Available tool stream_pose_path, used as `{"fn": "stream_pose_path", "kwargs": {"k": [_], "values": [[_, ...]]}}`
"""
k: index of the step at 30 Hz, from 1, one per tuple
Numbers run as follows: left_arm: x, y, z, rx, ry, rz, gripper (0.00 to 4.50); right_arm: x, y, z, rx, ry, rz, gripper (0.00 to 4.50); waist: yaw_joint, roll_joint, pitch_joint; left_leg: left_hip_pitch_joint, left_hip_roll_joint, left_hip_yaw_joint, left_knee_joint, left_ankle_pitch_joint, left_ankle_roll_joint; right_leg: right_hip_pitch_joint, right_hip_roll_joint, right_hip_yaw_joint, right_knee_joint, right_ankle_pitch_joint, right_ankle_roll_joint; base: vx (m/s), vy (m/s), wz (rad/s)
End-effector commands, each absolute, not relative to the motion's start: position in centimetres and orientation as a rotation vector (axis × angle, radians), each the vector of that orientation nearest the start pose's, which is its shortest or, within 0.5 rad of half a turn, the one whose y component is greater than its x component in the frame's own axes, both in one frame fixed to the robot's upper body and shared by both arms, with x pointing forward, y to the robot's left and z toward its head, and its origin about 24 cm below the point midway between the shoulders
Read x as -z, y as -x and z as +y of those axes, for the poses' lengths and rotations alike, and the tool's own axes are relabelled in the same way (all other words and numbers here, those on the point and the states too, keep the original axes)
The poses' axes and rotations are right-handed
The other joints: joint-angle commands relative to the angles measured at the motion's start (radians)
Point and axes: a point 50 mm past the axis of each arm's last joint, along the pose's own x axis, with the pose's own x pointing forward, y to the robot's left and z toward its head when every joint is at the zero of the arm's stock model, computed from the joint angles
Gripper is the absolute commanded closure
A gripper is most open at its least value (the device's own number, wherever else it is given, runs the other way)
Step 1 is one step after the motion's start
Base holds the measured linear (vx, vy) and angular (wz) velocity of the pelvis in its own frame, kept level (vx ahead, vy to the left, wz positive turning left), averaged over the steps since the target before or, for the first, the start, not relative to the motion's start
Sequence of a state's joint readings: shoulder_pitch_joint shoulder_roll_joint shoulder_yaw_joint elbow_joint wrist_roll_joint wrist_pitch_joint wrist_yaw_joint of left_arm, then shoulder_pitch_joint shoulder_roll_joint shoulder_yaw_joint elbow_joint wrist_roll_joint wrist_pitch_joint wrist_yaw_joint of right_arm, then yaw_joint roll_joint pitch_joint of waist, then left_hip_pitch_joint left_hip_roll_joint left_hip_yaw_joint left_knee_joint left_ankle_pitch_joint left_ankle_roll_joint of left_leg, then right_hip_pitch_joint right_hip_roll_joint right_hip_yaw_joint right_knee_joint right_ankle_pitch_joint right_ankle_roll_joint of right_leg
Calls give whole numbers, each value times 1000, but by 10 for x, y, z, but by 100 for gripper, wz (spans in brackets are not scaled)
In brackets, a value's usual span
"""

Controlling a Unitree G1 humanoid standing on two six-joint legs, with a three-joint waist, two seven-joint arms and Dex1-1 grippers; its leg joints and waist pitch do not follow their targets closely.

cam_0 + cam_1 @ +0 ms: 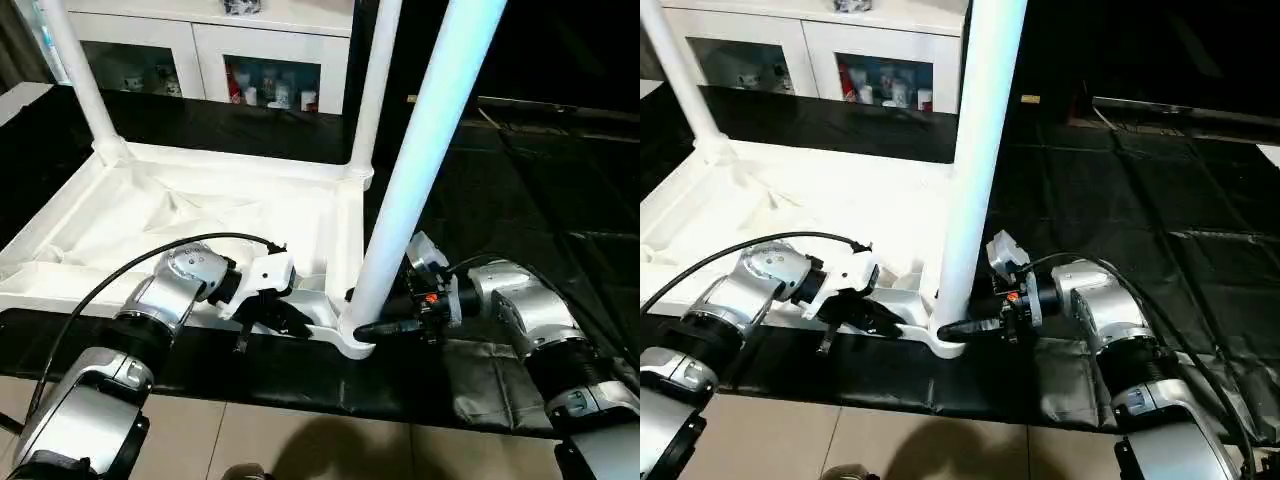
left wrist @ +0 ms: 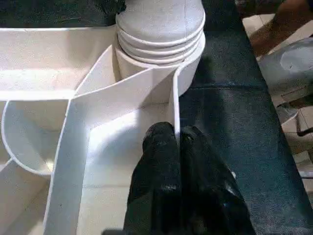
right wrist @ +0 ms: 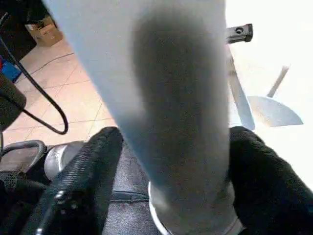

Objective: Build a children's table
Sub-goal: Rotate leg to tighten

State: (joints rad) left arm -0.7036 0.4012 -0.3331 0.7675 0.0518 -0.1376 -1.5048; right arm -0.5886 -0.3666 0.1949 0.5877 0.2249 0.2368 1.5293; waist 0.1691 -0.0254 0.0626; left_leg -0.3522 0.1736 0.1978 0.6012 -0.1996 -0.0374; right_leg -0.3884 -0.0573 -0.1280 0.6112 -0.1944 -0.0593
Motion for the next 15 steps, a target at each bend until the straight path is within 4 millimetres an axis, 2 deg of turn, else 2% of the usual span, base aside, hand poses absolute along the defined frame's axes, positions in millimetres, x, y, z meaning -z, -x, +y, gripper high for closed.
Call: {"fn": "stream_pose_path", "kwargs": {"k": [1,9,12,13,15], "values": [[-69,-314,129,1723,-570,395,450,-67,-305,-139,-1621,0,416,151,-8,0,-76,9,85,-36,-64,-93,56,53,-130,83,-78,-226,-127,0,0,0],[-70,-317,127,1686,-538,385,450,-67,-303,-137,-1638,-20,417,211,-7,2,-76,11,87,-36,-64,-94,55,51,-130,83,-80,-231,-123,0,0,0],[-70,-322,123,1631,-495,392,450,-66,-301,-133,-1601,-70,391,225,-8,2,-75,13,88,-38,-65,-96,55,51,-129,83,-78,-224,-126,0,0,0],[-70,-323,123,1614,-491,397,450,-66,-300,-132,-1586,-76,386,227,-7,0,-75,12,88,-37,-65,-95,54,52,-130,84,-77,-227,-124,0,0,0],[-68,-328,120,1545,-491,422,450,-63,-300,-128,-1523,-84,377,230,-9,0,-74,12,85,-37,-65,-104,49,52,-131,83,-83,-258,-113,0,0,0]]}}
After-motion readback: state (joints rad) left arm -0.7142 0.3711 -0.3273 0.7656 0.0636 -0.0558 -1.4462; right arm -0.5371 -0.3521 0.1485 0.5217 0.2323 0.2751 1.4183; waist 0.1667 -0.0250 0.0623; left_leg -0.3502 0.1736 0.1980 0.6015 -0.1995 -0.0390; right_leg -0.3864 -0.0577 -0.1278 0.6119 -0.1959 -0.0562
